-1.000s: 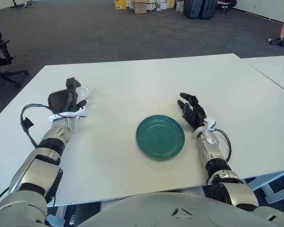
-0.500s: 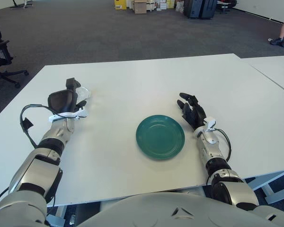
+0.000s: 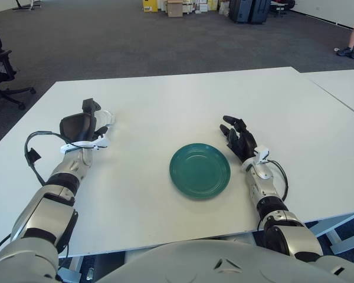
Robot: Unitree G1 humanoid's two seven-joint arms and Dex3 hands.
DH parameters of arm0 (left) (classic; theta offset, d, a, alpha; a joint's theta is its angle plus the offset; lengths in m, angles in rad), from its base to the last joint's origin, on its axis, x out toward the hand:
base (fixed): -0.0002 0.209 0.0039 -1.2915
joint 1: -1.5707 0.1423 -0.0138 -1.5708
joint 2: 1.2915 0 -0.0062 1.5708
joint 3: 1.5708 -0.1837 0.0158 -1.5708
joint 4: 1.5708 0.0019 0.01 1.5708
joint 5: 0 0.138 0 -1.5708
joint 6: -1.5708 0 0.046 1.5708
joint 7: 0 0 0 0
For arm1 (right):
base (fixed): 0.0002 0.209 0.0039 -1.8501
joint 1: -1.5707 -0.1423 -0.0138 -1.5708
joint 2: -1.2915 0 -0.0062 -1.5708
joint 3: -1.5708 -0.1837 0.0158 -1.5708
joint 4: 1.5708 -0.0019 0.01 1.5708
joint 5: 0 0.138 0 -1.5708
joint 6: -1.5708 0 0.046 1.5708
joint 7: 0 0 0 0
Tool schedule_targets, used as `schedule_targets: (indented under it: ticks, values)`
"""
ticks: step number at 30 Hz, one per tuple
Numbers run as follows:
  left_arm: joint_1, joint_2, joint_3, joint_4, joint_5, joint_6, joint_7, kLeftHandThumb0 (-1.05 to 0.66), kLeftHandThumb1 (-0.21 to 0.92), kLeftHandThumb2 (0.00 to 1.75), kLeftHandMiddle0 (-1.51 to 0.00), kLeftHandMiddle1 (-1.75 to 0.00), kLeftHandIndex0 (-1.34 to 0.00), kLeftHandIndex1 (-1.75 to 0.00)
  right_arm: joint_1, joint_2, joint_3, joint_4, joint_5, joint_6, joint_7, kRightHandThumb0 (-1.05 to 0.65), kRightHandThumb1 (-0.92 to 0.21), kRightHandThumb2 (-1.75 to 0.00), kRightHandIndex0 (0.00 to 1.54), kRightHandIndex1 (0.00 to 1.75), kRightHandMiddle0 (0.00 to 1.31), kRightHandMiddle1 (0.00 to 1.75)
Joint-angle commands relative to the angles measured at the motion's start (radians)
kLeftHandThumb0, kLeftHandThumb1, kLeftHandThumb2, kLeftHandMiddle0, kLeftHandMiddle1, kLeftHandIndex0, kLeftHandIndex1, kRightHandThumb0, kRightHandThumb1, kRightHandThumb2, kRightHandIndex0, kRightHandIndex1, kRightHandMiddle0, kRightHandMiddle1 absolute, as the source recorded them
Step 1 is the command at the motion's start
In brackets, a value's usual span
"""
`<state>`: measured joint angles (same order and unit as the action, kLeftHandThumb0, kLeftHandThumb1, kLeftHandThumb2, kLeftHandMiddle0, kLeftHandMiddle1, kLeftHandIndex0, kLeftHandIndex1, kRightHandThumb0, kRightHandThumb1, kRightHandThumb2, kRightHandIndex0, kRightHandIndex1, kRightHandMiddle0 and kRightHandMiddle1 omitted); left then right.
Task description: Put the bottle into the plate.
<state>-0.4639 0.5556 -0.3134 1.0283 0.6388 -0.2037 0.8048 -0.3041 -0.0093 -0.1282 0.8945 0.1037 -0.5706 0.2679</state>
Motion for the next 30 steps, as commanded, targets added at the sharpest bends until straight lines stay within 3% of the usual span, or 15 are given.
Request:
schedule_targets:
  ticks: [1,12,30]
  values:
    - [-0.051,0.030,0.023,-0.036,0.005,-0.003,0.034,-0.43,0.42,1.18,-1.09,-1.75,-0.52,-1.75,0.004,-0.004,-0.007,0.026,0.011,0.019,-0.002,-0.58,-0.92,-0.83,0.33,0.00,0.00,0.88]
    - [-0.043,0.034,0.090,-0.227,-0.010,0.006,0.031,-0.44,0.41,1.20,-1.10,-1.75,-0.53,-1.75,0.006,0.001,-0.010,0.015,0.014,0.029,-0.011,-0.57,-0.92,-0.83,0.34,0.01,0.00,0.91]
    - [0.036,-0.076,0.239,-0.579,-0.153,-0.057,-0.099,-0.46,0.34,1.29,-1.16,-1.75,-0.59,-1.75,0.000,-0.006,-0.003,0.018,0.001,0.041,-0.028,-0.58,-0.92,-0.83,0.34,0.00,0.00,0.92]
